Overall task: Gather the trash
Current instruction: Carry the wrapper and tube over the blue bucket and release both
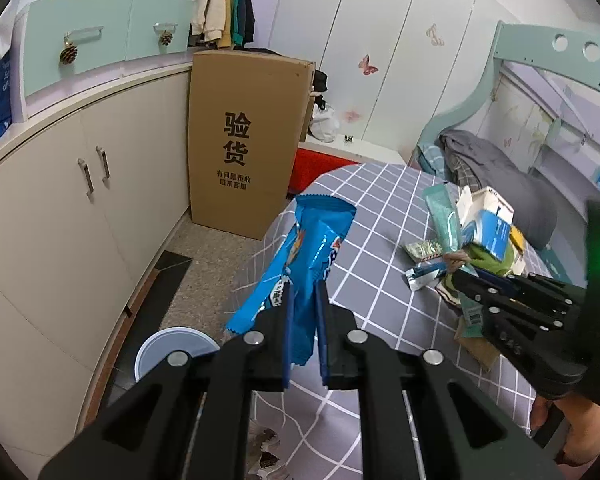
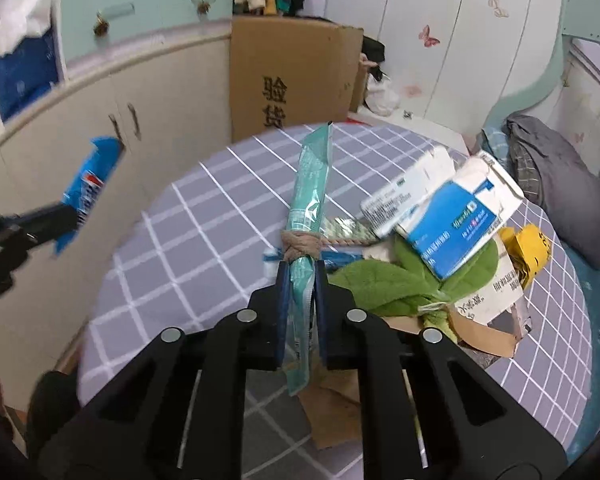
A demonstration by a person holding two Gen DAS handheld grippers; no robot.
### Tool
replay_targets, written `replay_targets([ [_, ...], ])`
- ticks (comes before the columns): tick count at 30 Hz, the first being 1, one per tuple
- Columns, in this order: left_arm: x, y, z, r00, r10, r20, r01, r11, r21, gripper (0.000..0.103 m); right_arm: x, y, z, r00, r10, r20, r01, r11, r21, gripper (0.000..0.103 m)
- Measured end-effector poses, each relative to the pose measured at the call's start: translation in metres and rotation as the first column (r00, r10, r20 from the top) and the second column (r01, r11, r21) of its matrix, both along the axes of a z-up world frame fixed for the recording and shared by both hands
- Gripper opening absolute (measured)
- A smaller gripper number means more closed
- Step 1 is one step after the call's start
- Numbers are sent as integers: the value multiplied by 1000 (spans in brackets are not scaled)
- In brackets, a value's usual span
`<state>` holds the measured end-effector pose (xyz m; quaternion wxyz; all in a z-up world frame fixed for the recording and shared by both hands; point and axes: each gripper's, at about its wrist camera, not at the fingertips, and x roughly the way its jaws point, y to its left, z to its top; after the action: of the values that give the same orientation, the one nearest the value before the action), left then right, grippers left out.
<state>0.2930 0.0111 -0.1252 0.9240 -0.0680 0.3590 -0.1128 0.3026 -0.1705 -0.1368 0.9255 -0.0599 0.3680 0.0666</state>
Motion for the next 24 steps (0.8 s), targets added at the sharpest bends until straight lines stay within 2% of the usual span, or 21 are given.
replay_targets([
  [3, -3, 11, 1, 1000, 11, 4, -11, 1000, -16, 10, 1, 9, 9, 1000, 19, 11, -20, 998, 60, 12],
  [5, -3, 17, 1, 1000, 19, 2, -19, 1000, -25, 10, 4, 16, 13, 1000, 21, 11, -22, 998, 63, 12],
  [9, 0, 32, -6, 999, 27, -22, -27, 999, -42, 10, 19, 30, -1, 993, 80, -87, -70, 992, 105, 12],
  [15, 8, 49, -21, 997, 49, -52, -51, 998, -46, 10, 33, 62, -23, 974, 142, -176, -128, 988, 89, 15],
  [16, 9, 50, -23, 997, 51, -56, -54, 997, -47, 10, 34, 65, -24, 973, 145, -181, -131, 988, 83, 17],
  [18, 11, 53, -27, 997, 53, -65, -56, 997, -52, 10, 38, 69, -24, 975, 137, -176, -125, 989, 79, 28],
  [19, 11, 54, -28, 996, 53, -67, -56, 997, -52, 10, 40, 70, -24, 975, 136, -177, -124, 989, 74, 38],
  [20, 12, 55, -29, 996, 53, -69, -57, 997, -52, 10, 43, 72, -24, 975, 135, -177, -125, 990, 69, 43],
  [24, 17, 60, -34, 995, 60, -81, -64, 996, -56, 10, 58, 84, -33, 966, 148, -210, -145, 989, 30, 43],
])
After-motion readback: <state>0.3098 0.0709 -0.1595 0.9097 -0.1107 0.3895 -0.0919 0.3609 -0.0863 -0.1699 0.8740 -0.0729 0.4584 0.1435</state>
